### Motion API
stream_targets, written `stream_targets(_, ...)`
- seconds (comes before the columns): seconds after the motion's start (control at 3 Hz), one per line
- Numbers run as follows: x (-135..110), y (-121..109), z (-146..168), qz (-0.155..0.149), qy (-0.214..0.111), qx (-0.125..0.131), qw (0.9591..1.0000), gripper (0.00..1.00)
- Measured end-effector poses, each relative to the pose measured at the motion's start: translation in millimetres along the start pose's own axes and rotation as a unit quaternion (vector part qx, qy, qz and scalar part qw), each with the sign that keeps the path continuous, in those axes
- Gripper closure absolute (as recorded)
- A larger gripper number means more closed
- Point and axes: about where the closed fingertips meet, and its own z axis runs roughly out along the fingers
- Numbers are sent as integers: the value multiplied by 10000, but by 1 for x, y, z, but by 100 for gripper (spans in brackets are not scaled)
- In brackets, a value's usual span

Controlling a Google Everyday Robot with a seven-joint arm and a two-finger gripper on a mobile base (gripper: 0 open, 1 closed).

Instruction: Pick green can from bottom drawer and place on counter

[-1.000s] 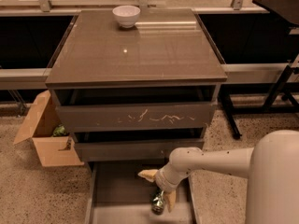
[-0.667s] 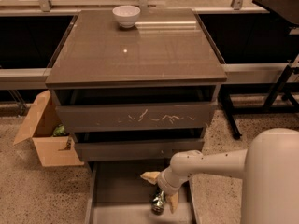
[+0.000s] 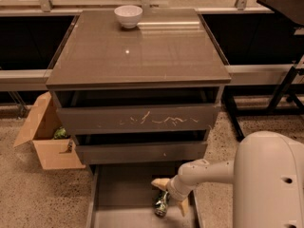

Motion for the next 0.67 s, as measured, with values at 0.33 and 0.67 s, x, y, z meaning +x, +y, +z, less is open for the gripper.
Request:
stream_targets(0.33,15,10,23,28,-127,57,9999,0)
stream_targets(0.67,35,7,44,-103,-418,231,9988,0)
